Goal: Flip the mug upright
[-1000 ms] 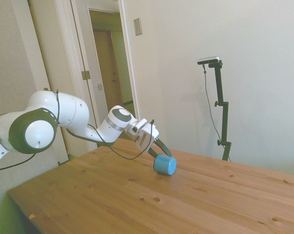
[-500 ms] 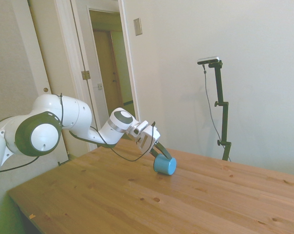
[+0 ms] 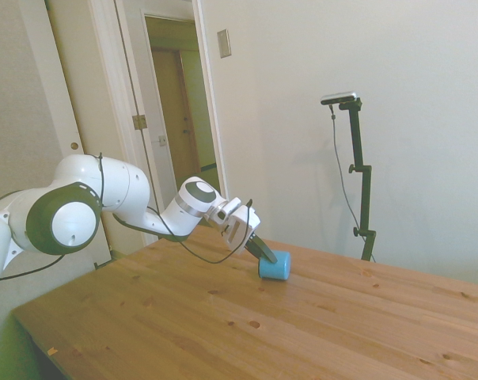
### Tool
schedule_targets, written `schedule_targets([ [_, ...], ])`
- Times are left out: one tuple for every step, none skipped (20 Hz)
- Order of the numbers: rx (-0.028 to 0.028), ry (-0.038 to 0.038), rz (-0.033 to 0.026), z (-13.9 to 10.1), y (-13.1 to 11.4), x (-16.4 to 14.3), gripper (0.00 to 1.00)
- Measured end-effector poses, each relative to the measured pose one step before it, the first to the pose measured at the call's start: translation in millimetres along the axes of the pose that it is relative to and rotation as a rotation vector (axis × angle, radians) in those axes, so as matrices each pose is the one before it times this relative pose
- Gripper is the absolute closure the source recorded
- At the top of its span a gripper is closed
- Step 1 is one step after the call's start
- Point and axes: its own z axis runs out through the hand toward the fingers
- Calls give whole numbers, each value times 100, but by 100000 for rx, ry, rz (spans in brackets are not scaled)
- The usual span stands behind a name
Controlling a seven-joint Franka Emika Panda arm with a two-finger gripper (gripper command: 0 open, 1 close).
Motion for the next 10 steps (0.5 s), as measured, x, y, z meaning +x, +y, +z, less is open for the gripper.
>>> schedule_targets([
  [-21, -8, -55, 16, -16, -37, 100],
  [20, -8, -12, -11, -6, -10, 100],
  [91, 20, 46, -49, -10, 21, 100],
  [145, 25, 24, -88, -25, 5, 100],
  [85, 32, 11, -83, -20, -3, 100],
  [130, 30, 4, -105, -27, -9, 100],
  [226, -68, 76, -144, -16, 20, 100],
  [333, -483, 198, -206, 11, 43, 100],
  [501, -1274, 378, -288, 44, 93, 100],
  [666, -1753, 296, -346, 103, 184, 100],
])
